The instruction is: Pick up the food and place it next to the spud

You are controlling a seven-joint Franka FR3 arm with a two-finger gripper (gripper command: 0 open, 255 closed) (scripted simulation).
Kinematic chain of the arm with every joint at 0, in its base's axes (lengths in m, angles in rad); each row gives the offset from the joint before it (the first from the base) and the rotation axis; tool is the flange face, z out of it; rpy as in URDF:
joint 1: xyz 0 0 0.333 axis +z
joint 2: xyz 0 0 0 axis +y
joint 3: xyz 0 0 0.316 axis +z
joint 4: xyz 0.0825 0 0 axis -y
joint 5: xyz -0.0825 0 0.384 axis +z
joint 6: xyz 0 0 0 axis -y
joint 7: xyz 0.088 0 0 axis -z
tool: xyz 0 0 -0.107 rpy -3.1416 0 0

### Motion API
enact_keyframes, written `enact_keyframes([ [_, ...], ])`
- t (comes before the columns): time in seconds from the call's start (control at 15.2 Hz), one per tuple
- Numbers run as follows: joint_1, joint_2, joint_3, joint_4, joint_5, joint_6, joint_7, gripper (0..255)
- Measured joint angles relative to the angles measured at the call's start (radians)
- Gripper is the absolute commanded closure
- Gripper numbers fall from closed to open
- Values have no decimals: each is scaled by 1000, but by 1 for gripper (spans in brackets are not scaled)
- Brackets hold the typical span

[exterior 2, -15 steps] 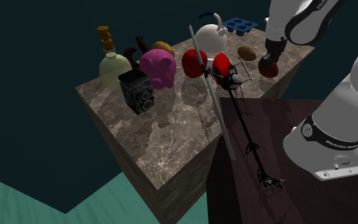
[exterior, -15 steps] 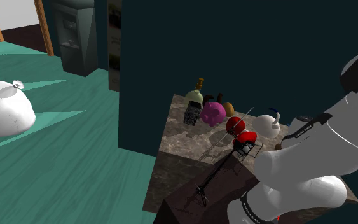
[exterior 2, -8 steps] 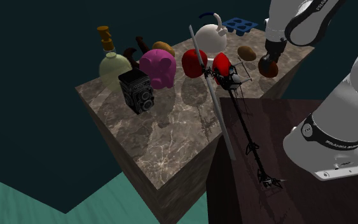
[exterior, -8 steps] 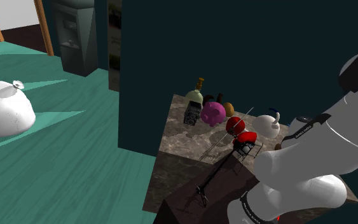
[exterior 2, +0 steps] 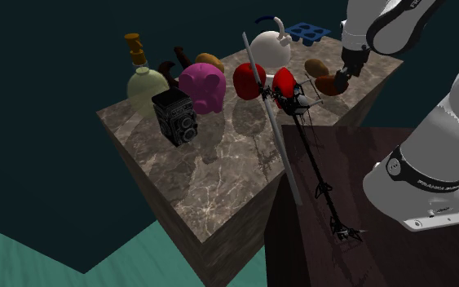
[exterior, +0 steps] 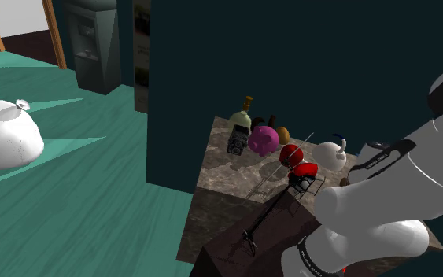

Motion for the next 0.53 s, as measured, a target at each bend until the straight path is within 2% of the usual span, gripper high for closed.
enact_keyframes([
  [0.2, 18, -124, 23, -21, 48, -113, -37, 0],
  [0.53, 22, -149, 28, -23, 62, -139, -50, 0],
])
